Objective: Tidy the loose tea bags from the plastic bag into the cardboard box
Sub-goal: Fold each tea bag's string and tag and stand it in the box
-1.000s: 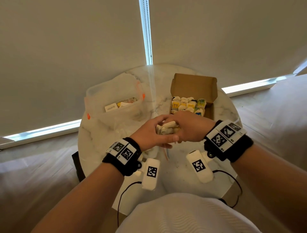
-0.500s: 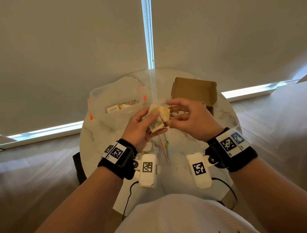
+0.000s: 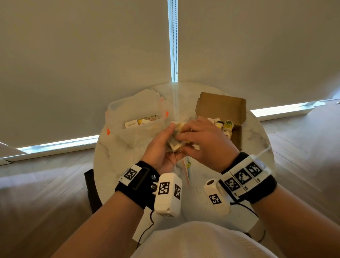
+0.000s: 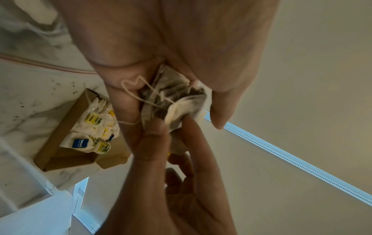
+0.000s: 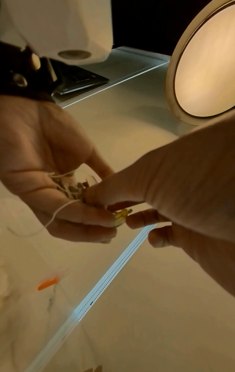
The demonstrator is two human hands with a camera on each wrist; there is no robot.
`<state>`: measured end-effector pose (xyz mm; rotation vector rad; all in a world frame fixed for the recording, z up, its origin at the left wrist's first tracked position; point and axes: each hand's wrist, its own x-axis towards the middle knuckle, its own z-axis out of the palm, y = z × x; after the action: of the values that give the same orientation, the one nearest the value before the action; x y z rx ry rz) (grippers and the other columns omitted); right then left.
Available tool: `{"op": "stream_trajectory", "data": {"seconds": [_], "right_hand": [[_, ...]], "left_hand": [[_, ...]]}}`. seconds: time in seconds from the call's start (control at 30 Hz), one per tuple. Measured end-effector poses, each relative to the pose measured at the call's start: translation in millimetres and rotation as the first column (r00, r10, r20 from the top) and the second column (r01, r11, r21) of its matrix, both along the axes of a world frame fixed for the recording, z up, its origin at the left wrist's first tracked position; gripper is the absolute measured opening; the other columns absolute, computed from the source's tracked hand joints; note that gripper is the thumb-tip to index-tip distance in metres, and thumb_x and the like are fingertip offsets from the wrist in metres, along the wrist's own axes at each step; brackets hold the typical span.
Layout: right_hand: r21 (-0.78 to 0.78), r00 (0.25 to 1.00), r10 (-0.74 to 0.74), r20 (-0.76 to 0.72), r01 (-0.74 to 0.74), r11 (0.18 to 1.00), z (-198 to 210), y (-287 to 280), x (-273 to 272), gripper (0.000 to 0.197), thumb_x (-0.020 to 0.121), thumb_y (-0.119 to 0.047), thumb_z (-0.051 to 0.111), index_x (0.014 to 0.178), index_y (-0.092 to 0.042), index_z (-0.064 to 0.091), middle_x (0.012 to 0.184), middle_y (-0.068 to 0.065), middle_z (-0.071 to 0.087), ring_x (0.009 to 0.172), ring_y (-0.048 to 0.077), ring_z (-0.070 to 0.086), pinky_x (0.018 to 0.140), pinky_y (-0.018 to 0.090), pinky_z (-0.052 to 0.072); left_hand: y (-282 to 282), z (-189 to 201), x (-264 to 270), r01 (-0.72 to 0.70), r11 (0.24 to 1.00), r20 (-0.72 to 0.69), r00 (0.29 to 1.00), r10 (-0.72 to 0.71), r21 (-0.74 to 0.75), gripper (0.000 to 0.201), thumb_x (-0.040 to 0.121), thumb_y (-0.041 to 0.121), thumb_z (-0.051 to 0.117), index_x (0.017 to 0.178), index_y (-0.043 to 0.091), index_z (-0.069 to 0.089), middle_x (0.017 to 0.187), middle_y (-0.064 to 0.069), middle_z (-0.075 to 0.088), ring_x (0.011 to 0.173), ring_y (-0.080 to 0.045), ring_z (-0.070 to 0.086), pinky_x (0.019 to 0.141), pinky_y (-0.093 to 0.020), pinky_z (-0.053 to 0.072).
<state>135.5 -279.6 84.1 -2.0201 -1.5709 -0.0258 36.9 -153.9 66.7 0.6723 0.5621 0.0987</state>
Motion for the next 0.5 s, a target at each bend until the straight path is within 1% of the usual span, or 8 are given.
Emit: {"op": "stream_trajectory", "data": {"seconds": [0.1, 0.17, 0.23, 0.27, 0.3, 0.37, 0.43, 0.5], "right_hand": [[0.050, 1.000, -0.015, 0.003, 0.015, 0.999, 2, 2, 1, 0.022, 0.084, -0.027, 0.061, 0.096, -0.018, 0.076, 0.085, -0.002, 0.064, 0.081, 0.022, 0.053, 0.070, 0.036, 0.048], [0.102, 0.999, -0.044, -0.014, 0.045, 0.994, 4, 3, 1, 0.024, 0.086, -0.028, 0.057, 0.093, -0.015, 0.077, 0.084, -0.001, 0.064, 0.081, 0.021, 0.054, 0.071, 0.031, 0.046], [0.165, 0.990, -0.096, -0.099, 0.112, 0.980, 8, 3, 1, 0.017, 0.086, -0.020, 0.060, 0.089, -0.011, 0.075, 0.085, -0.001, 0.066, 0.081, 0.015, 0.056, 0.073, 0.024, 0.045], [0.194, 0.978, -0.125, -0.166, 0.157, 0.969, 11, 3, 1, 0.013, 0.085, -0.016, 0.062, 0.088, -0.010, 0.073, 0.083, -0.003, 0.067, 0.078, 0.009, 0.056, 0.071, 0.022, 0.046], [0.216, 0.959, -0.150, -0.239, 0.204, 0.955, 14, 3, 3, 0.009, 0.086, -0.011, 0.064, 0.087, -0.010, 0.072, 0.080, -0.004, 0.067, 0.073, 0.007, 0.057, 0.067, 0.020, 0.047], [0.229, 0.905, -0.185, -0.384, 0.288, 0.930, 19, 2, 7, 0.007, 0.087, -0.006, 0.066, 0.088, -0.010, 0.071, 0.074, -0.005, 0.068, 0.067, 0.011, 0.061, 0.061, 0.023, 0.052], [0.211, 0.844, -0.204, -0.497, 0.346, 0.914, 21, 1, 12, 0.006, 0.089, -0.008, 0.066, 0.091, -0.011, 0.071, 0.074, -0.002, 0.070, 0.065, 0.012, 0.066, 0.061, 0.028, 0.057], [0.188, 0.792, -0.214, -0.572, 0.381, 0.905, 22, -1, 17, 0.010, 0.090, -0.007, 0.066, 0.098, -0.010, 0.071, 0.078, 0.002, 0.072, 0.065, 0.012, 0.070, 0.063, 0.031, 0.060]], "left_hand": [[2, 2, 0, 0.017, 0.999, 0.005, 1.000, -0.017, -0.045, 0.057, 0.092, 0.043, 0.052, 0.133, 0.004, 0.057, 0.108, -0.013, 0.070, 0.090, -0.021, 0.071, 0.076, -0.033, 0.060], [1, 2, 0, 0.024, 0.998, 0.006, 1.000, -0.023, -0.066, 0.054, 0.094, 0.043, 0.048, 0.131, 0.004, 0.058, 0.107, -0.013, 0.071, 0.093, -0.021, 0.071, 0.077, -0.034, 0.060], [1, 2, 0, 0.025, 0.996, 0.000, 1.000, -0.025, -0.081, 0.055, 0.096, 0.044, 0.046, 0.130, 0.003, 0.058, 0.111, -0.014, 0.070, 0.098, -0.023, 0.069, 0.080, -0.036, 0.060], [1, 1, 0, 0.024, 0.997, -0.008, 1.000, -0.025, -0.080, 0.055, 0.096, 0.045, 0.045, 0.130, 0.003, 0.058, 0.114, -0.015, 0.069, 0.101, -0.024, 0.068, 0.083, -0.037, 0.060], [1, 1, 0, 0.020, 0.997, -0.017, 1.000, -0.021, -0.079, 0.055, 0.097, 0.045, 0.044, 0.131, 0.004, 0.058, 0.117, -0.016, 0.068, 0.103, -0.025, 0.068, 0.085, -0.038, 0.060], [1, -1, 1, 0.012, 0.996, -0.025, 1.000, -0.014, -0.086, 0.055, 0.095, 0.045, 0.046, 0.132, 0.006, 0.058, 0.121, -0.017, 0.066, 0.107, -0.028, 0.065, 0.084, -0.039, 0.060], [0, -2, 1, -0.005, 0.995, -0.037, 0.999, 0.001, -0.096, 0.058, 0.091, 0.044, 0.052, 0.134, 0.006, 0.057, 0.124, -0.019, 0.064, 0.111, -0.032, 0.062, 0.081, -0.039, 0.061], [-1, -5, 2, -0.032, 0.995, -0.047, 0.998, 0.028, -0.099, 0.057, 0.087, 0.037, 0.057, 0.133, 0.002, 0.057, 0.124, -0.021, 0.065, 0.113, -0.035, 0.061, 0.078, -0.040, 0.061]]}}
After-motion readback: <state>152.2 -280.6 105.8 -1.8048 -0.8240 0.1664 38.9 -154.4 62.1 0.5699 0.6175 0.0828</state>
